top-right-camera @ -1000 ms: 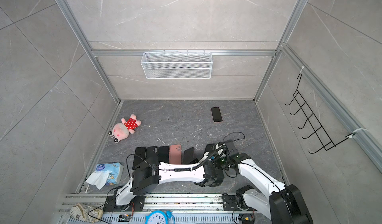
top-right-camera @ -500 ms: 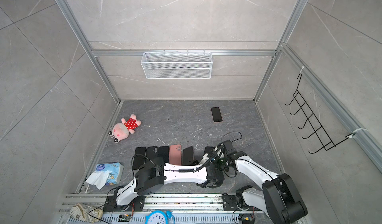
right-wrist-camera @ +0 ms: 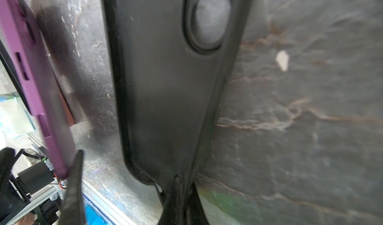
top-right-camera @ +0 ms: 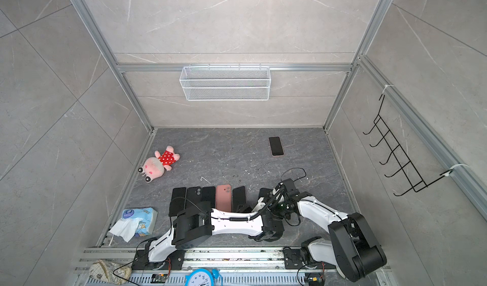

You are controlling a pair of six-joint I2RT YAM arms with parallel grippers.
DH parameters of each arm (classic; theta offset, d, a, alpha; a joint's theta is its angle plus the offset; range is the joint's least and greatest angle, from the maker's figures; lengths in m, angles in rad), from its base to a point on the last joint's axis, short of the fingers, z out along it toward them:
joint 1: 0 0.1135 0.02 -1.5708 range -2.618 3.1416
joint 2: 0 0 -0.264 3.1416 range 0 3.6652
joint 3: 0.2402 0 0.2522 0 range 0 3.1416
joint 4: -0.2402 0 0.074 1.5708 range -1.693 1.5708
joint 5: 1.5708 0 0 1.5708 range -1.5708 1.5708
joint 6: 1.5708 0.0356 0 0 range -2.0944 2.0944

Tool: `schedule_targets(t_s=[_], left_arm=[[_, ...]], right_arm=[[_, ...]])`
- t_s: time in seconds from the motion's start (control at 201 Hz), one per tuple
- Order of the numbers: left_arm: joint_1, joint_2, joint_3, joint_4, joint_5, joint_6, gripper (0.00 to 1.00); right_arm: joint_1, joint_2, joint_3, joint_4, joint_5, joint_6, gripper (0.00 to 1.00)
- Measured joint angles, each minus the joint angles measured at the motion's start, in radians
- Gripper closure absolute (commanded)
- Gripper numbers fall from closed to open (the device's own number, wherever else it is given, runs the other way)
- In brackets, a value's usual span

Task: Take the phone out of the phone case
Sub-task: Place the phone at the center of the table, then place the phone case at the center of the table.

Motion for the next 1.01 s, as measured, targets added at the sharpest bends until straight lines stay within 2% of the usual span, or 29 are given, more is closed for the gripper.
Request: schedule_targets(t_s=[0.249,0.543,1.006], left_arm=[[0.0,-0.018,-0.048,0.034,-0.007,-0.023,0.26],[-0.01,-0.112,-0.158,0.106,0.002,-0.019,0.17],[0.047,-0.149,-0.201,0.246,0.001,0.033,0.17]], right_arm=[[0.003,0.021,0.01,0.009,-0.025,-0.019,1.0],[0.011,0.052,0.048,0.048,-0.064,-0.041,1.0],[0.011,0.106,0.071,0.069,-0.068,-0.049,1.0]])
